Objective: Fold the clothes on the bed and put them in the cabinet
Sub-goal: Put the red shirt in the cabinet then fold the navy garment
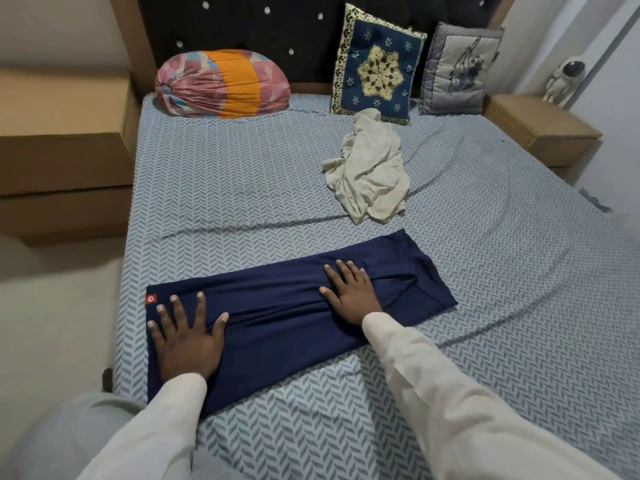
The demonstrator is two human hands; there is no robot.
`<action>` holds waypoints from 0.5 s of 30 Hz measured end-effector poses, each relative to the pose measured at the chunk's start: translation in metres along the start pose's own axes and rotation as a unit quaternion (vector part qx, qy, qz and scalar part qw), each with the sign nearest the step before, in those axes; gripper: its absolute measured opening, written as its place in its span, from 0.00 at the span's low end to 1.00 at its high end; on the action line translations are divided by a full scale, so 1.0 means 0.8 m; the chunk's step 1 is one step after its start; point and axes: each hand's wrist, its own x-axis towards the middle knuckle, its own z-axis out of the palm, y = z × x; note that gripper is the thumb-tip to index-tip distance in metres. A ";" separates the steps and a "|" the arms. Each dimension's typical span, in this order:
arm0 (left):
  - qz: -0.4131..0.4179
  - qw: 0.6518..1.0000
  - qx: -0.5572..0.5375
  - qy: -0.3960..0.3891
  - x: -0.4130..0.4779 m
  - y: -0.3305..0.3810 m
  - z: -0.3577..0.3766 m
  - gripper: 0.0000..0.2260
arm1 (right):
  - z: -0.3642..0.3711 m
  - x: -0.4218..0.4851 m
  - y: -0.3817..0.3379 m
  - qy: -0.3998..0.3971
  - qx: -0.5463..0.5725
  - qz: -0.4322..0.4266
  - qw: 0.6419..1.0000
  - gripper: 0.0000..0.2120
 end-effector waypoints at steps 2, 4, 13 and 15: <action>-0.043 0.998 -0.024 -0.030 -0.005 -0.003 -0.015 0.32 | -0.011 0.008 -0.009 -0.032 -0.005 0.010 0.999 0.35; -0.099 0.990 -0.092 -0.036 -0.015 -0.008 -0.031 0.31 | -0.025 0.015 -0.023 -0.051 -0.010 0.022 0.998 0.31; -0.180 0.966 -0.144 -0.114 -0.086 -0.075 -0.081 0.27 | -0.012 -0.010 -0.227 0.000 0.067 -0.131 0.989 0.13; -0.185 0.961 -0.163 -0.121 -0.086 -0.087 -0.083 0.25 | -0.007 -0.019 -0.266 -0.031 0.098 -0.174 0.979 0.12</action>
